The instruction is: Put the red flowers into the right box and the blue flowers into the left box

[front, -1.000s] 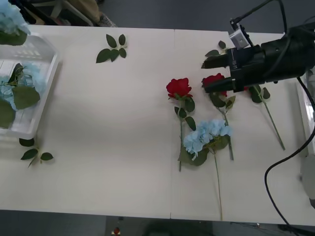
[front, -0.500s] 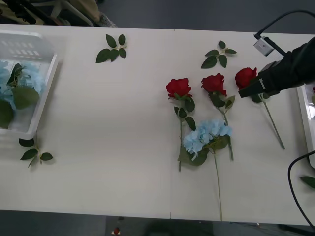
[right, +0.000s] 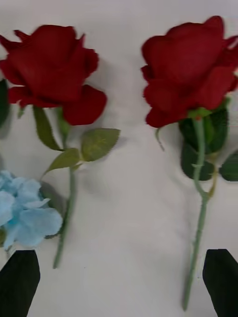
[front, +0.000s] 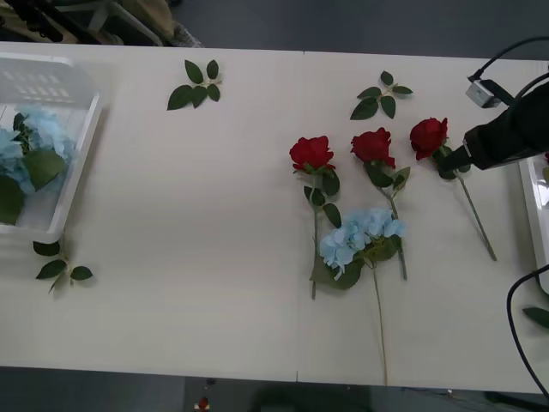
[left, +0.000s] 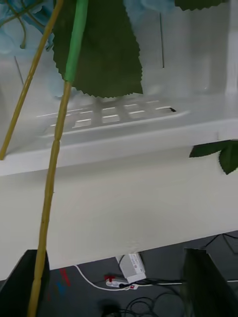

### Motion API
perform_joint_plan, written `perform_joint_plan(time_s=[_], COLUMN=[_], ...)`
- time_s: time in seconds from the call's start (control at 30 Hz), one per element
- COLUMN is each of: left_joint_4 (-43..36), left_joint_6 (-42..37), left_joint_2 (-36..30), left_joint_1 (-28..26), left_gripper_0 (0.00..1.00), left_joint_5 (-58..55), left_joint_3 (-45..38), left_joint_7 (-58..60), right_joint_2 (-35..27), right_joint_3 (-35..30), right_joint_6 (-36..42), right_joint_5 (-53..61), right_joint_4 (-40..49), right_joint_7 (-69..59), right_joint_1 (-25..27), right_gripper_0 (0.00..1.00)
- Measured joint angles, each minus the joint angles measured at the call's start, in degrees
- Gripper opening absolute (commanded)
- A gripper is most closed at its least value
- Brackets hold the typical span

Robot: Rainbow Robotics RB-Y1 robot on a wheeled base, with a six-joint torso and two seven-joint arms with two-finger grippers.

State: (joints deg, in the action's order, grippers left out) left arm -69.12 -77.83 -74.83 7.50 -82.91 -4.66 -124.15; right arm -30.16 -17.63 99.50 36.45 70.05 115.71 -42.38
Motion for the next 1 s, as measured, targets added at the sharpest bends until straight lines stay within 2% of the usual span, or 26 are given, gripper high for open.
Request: perform_joint_plan(time_s=[0.17, 0.27, 0.4, 0.53, 0.73, 0.83, 1.0], left_joint_4=[0.01, 0.00, -0.46, -3.31, -4.70, -4.70, -4.70], left_joint_6=[-9.31, -12.81, -15.24, -15.31, -15.25, -15.26, -15.32], left_joint_2=[0.00, 0.02, 0.85, 2.94, 4.25, 5.00, 8.58], left_joint_1=[0.01, 0.01, 0.00, -0.48, -3.33, -4.77, -2.17], left_gripper_0=[1.00, 1.00, 1.00, 1.00, 1.00, 1.00, 1.00], left_joint_5=[-12.82, -20.25, -27.51, -31.77, -42.38, -47.55, -47.93], left_joint_3=[-6.23, -11.06, -17.42, -22.13, -21.34, -20.66, -18.67], left_joint_7=[-0.71, -6.66, -16.67, -18.28, -26.77, -27.48, -27.48], right_joint_2=[-1.28, -1.72, -1.74, -1.74, -1.74, -1.74, -1.71], right_joint_3=[3.95, 5.71, 6.42, 6.38, 6.50, 7.97, 11.13], right_joint_6=[-5.20, -8.11, -11.02, -13.95, -19.02, -21.04, -24.03], right_joint_5=[-6.43, -9.05, -10.58, -10.58, -10.44, -10.44, -9.87], right_joint_4=[0.00, 0.00, -0.31, -3.02, -8.27, -9.38, -10.36], right_joint_7=[-0.03, -0.05, -0.29, -1.31, -1.31, -1.31, -1.31], right_joint_1=[0.00, 0.01, 0.09, 0.09, 0.09, 0.09, 0.09], right_gripper_0=[0.96, 0.97, 0.97, 0.97, 0.97, 0.97, 0.96])
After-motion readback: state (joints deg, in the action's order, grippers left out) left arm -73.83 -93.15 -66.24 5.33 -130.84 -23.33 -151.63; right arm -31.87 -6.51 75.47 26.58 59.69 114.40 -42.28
